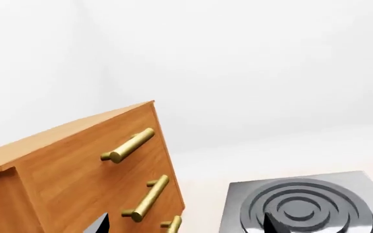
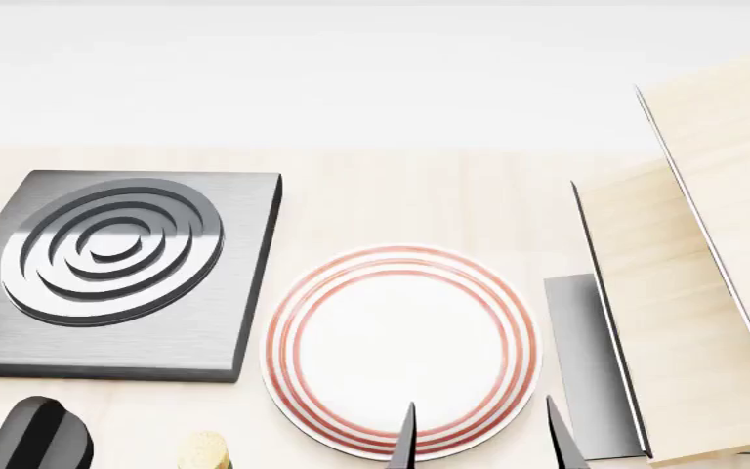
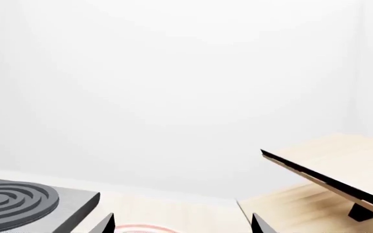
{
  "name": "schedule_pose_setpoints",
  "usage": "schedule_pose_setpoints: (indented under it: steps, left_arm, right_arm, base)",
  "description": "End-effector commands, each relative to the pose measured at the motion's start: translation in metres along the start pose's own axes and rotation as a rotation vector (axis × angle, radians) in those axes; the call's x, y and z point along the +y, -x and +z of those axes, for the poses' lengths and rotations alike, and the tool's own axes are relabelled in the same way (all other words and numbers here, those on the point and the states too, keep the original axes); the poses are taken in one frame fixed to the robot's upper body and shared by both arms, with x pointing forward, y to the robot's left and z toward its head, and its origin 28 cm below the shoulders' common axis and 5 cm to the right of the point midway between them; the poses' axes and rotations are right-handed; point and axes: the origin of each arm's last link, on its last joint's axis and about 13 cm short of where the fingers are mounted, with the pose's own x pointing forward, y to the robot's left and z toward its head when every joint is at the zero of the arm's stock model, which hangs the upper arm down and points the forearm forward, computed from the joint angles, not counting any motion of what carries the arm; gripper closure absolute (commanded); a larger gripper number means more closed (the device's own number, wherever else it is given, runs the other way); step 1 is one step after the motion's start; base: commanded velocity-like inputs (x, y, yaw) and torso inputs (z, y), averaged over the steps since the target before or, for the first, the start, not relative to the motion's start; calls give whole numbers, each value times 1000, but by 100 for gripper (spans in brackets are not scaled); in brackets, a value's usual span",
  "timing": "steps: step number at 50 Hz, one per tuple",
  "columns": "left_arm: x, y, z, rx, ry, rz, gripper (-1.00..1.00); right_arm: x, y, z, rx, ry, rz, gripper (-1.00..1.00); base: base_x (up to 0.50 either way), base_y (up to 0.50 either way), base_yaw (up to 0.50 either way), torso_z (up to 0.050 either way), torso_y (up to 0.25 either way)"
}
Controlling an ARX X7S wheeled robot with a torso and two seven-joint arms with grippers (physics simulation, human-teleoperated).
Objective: Pick up the akita bowl and put it on the plate.
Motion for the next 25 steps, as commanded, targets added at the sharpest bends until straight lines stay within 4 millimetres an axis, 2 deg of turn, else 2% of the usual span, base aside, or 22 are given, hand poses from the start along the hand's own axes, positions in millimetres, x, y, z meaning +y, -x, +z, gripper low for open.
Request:
schedule_pose_setpoints:
  steps: [1,14,25]
  left_arm:
    - [-2,3,-5,76,-38,-44,-100]
    - [-1,6,-6,161,-18,-98,-100]
    - [1,4,-9,321,3,-151,-100]
  right_arm:
    - [0,-1,-3,10,-1,-3,-100]
    - [-1,-3,-6,20,-2,-6,-100]
    - [0,-4,-8,31,-2,-4,-100]
  base:
    - [0,0,0,0,0]
    - [0,0,0,0,0]
    - [0,0,0,0,0]
